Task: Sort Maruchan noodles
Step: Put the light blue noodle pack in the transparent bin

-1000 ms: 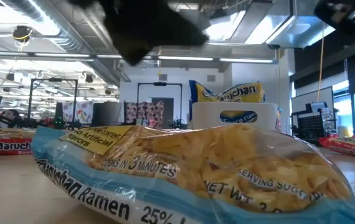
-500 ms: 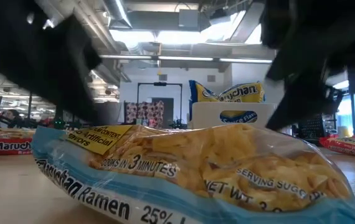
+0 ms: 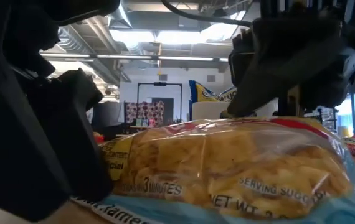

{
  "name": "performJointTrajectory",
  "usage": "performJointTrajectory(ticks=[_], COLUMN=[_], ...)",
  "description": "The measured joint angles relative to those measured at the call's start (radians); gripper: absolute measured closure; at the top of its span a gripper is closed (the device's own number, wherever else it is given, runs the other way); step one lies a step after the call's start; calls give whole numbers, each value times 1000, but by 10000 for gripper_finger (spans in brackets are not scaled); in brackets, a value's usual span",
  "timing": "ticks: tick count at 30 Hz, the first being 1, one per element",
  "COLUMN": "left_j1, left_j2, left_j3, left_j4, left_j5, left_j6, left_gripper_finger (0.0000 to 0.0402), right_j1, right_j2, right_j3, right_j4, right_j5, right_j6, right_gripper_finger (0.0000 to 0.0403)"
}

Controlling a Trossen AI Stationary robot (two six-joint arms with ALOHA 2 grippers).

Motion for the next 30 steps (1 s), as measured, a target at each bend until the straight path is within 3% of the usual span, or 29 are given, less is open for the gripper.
performJointTrajectory(ticks=[20,24,30], left_j1=[20,21,21], left_j2=[14,17,16], left_j3=[-1,-2,-2], left_j4=[32,53,64], left_j5=[-8,-26,-29], left_j6=[20,20,24], left_gripper_finger=[208,208,208], right_j1=[2,3,3], right_j2=[93,93,93], right_j3=[141,144,144], right_j4=[2,2,10], right_j5=[-104,-101,-90], right_j6=[-36,-73,-121], right_gripper_finger=[90,134,231])
